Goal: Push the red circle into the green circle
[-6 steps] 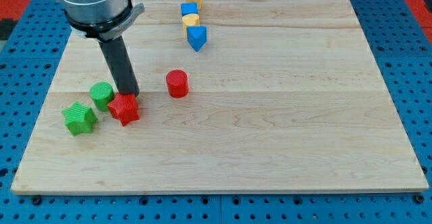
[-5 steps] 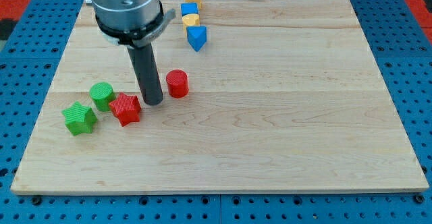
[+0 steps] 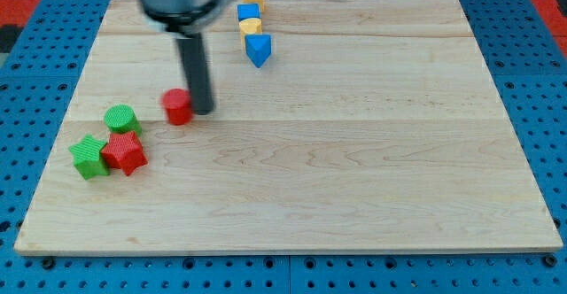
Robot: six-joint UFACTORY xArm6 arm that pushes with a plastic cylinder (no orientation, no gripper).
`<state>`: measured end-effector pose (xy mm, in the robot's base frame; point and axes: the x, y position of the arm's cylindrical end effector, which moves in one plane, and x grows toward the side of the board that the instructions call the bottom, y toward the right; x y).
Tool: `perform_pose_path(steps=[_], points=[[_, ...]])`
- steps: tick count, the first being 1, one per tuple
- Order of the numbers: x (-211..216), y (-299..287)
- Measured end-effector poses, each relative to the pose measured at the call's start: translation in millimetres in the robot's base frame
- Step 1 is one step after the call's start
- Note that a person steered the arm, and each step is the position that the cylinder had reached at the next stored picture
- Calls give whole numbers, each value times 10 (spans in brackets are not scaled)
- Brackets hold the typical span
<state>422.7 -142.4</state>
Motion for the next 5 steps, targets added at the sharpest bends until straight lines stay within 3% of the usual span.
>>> perform_pose_path(steps=[1,2,3,5], points=[[-28,-282],[-452,-374],[-477,-750],[-117,-812]])
